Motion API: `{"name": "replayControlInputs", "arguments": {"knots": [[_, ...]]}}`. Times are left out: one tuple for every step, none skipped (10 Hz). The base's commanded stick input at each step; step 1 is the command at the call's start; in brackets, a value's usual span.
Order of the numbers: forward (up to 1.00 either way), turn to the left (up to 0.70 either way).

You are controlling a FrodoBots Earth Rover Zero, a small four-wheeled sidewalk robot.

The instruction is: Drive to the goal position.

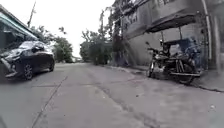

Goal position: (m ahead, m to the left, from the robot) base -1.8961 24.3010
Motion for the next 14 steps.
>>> {"name": "replayControlInputs", "arguments": {"knots": [[1.0,0.0],[1.0,0.0],[1.0,0.0],[1.0,0.02],[1.0,0.07],[1.0,0.11],[1.0,0.08],[1.0,0.0],[1.0,0.0],[1.0,0.0],[1.0,0.0],[1.0,0.0],[1.0,0.0],[1.0,0.0]]}}
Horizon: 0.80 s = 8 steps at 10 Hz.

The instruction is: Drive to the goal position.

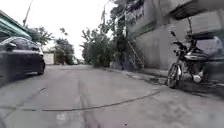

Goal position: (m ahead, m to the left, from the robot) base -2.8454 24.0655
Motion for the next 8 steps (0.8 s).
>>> {"name": "replayControlInputs", "arguments": {"knots": [[1.0,0.0],[1.0,0.0],[1.0,0.0],[1.0,0.0],[1.0,0.0],[1.0,0.0],[1.0,0.0],[1.0,0.0]]}}
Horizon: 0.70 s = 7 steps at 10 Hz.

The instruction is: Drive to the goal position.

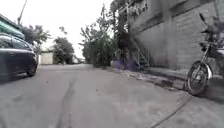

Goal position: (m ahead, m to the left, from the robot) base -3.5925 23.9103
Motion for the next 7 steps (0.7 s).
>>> {"name": "replayControlInputs", "arguments": {"knots": [[1.0,0.0],[1.0,0.01],[1.0,0.02],[1.0,0.11],[1.0,0.18],[1.0,0.14],[1.0,0.18]]}}
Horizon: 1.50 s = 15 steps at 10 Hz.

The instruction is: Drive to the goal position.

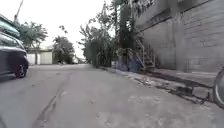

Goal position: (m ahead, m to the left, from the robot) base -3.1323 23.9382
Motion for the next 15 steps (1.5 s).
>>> {"name": "replayControlInputs", "arguments": {"knots": [[1.0,0.25],[1.0,0.22],[1.0,0.18],[1.0,0.23],[1.0,0.16],[1.0,0.1],[1.0,0.4],[1.0,0.38],[1.0,0.26],[1.0,0.13],[1.0,0.0],[1.0,0.0],[1.0,0.04],[1.0,0.09],[1.0,0.09]]}}
